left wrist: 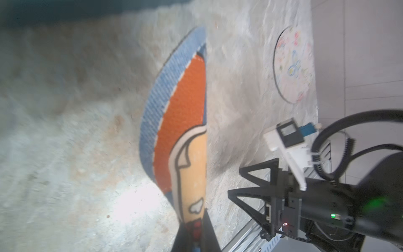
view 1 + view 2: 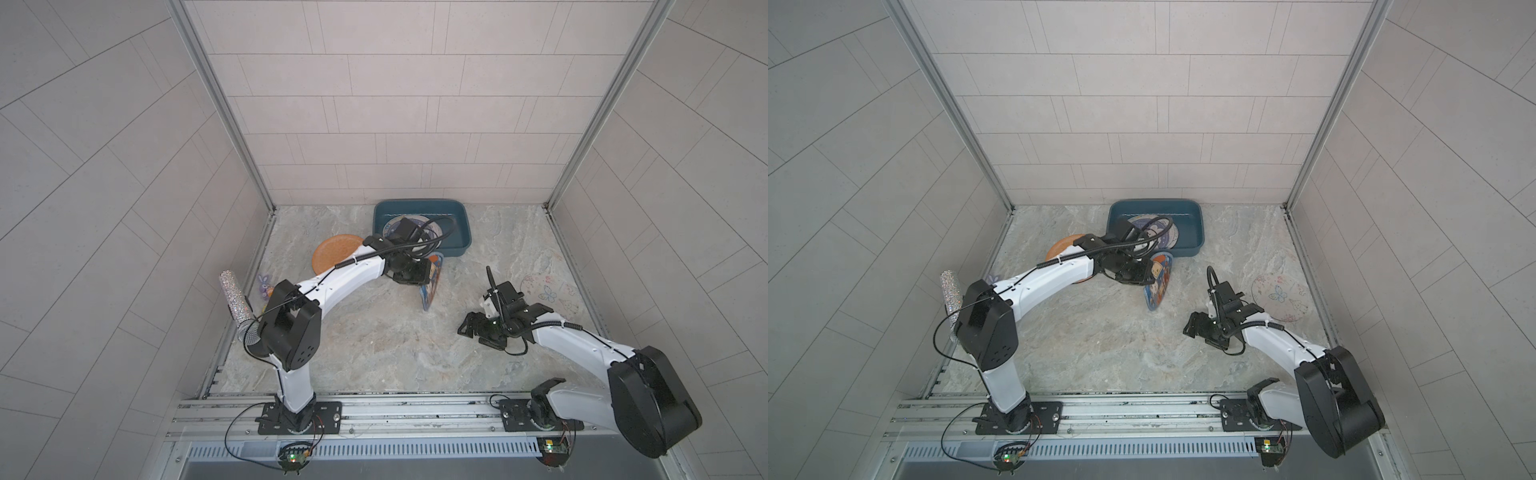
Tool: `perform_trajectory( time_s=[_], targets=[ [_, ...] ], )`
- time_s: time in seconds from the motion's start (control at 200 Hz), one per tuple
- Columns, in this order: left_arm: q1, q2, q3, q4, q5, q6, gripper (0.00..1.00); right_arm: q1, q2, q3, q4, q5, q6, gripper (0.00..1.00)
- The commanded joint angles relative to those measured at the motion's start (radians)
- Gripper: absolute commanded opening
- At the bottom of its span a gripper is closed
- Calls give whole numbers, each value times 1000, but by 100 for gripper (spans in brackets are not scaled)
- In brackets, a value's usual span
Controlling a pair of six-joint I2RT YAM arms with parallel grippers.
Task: Put the coasters into the storage box
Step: Pick up the coaster from the center of the board, then place the coaster in the storage box.
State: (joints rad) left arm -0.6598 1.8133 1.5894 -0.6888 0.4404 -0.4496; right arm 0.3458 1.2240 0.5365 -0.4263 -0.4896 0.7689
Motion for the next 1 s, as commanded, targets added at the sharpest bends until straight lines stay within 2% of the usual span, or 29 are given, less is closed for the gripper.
perform_trajectory(
  time_s=[0.0,0.32,0.47,0.595,0.695,0.861,0.991],
  targets=[
    [21,27,120,-93,-13,71,0,-8,3,13,-77,15,-12,84],
    [76,210,459,-57,-1,78,0,-27,2,32,-77,-12,-14,87],
    [107,350,661,-82,37,77,0,-40,5,35,-78,-22,-18,87],
    [138,447,767,-48,68,49,0,-57,17,36,-78,-29,-25,87],
    [166,516,816,-5,93,8,0,-73,27,37,-78,-35,-29,88],
    [215,594,817,53,89,-17,0,-95,42,46,-84,-42,-37,88],
    [245,617,777,56,-9,27,0,-106,53,59,-90,-44,-43,88]
  ],
)
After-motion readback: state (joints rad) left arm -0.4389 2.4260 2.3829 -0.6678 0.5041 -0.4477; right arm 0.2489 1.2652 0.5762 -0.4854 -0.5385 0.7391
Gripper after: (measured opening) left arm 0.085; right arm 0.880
